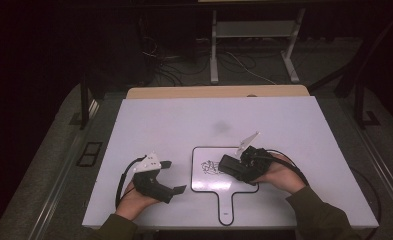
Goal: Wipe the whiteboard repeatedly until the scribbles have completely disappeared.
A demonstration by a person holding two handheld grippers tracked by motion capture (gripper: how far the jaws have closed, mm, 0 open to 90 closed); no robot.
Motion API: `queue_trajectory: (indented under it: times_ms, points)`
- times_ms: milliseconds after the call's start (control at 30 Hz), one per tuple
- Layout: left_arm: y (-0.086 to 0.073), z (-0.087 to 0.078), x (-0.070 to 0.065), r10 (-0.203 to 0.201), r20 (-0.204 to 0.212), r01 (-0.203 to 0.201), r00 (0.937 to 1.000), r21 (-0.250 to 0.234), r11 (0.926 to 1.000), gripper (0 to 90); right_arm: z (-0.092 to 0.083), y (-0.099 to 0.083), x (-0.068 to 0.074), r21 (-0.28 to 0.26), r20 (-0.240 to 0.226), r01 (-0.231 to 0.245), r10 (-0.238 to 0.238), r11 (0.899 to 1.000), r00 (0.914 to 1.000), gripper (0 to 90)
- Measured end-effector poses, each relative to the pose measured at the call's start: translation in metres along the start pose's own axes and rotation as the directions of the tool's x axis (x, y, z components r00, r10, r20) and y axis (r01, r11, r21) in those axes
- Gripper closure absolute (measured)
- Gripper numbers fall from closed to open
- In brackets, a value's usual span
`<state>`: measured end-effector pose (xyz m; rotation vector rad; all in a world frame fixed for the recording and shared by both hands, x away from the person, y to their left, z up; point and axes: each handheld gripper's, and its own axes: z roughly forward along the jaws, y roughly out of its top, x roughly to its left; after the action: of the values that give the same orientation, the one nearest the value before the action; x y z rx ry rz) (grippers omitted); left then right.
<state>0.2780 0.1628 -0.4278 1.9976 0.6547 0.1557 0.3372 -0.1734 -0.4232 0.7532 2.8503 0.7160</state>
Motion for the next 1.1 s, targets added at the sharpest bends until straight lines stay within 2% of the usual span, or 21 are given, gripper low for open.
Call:
queue_trajectory:
  times_ms: [333, 400, 467, 500, 533, 600, 633, 900, 933, 1100]
  points:
    - [0.000, 0.001, 0.001, -0.002, 0.000, 0.002, 1.0000, 0.005, 1.0000, 0.0, 0.006, 0.013, -0.031, 0.005, 0.048, -0.046, 0.046, 0.999, 0.9978, 38.6]
    - [0.000, 0.001, 0.001, -0.002, 0.000, 0.002, 1.0000, 0.005, 1.0000, 0.0, 0.007, 0.015, -0.035, 0.001, 0.045, -0.059, 0.059, 0.998, 0.9972, 38.6]
    - [0.000, 0.001, 0.001, -0.002, 0.001, 0.002, 1.0000, 0.006, 1.0000, 0.0, 0.007, 0.014, -0.037, 0.003, 0.054, -0.048, 0.048, 0.999, 0.9974, 38.7]
    - [0.000, 0.001, 0.001, -0.002, 0.001, 0.002, 1.0000, 0.005, 1.0000, 0.0, 0.007, 0.015, -0.035, 0.003, 0.046, -0.058, 0.058, 0.998, 0.9973, 38.6]
    - [0.000, 0.001, 0.001, -0.003, 0.001, 0.003, 1.0000, 0.004, 1.0000, 0.0, 0.007, 0.014, -0.034, 0.007, 0.056, -0.045, 0.045, 0.999, 0.9974, 38.6]
    - [0.000, 0.000, 0.001, -0.001, 0.000, 0.001, 1.0000, 0.004, 1.0000, 0.0, 0.007, 0.015, -0.029, 0.012, 0.042, -0.046, 0.045, 0.999, 0.9981, 38.6]
    - [0.000, 0.000, 0.001, 0.000, 0.000, 0.000, 1.0000, 0.004, 1.0000, 0.0, 0.007, 0.015, -0.027, 0.017, 0.053, -0.031, 0.030, 0.999, 0.9981, 38.6]
    - [0.000, 0.000, 0.000, 0.000, 0.000, 0.000, 1.0000, 0.001, 1.0000, 0.0, 0.007, 0.017, -0.003, 0.028, 0.015, 0.026, -0.027, 0.999, 0.9995, 38.6]
    - [0.000, 0.000, 0.000, 0.000, 0.000, 0.000, 1.0000, 0.001, 1.0000, 0.0, 0.007, 0.017, -0.001, 0.034, 0.010, 0.052, -0.053, 0.998, 0.9986, 38.6]
    - [0.000, 0.000, 0.000, -0.001, 0.001, 0.001, 1.0000, 0.000, 1.0000, 0.0, 0.007, 0.017, 0.010, 0.039, -0.003, 0.079, -0.079, 0.996, 0.9969, 38.6]
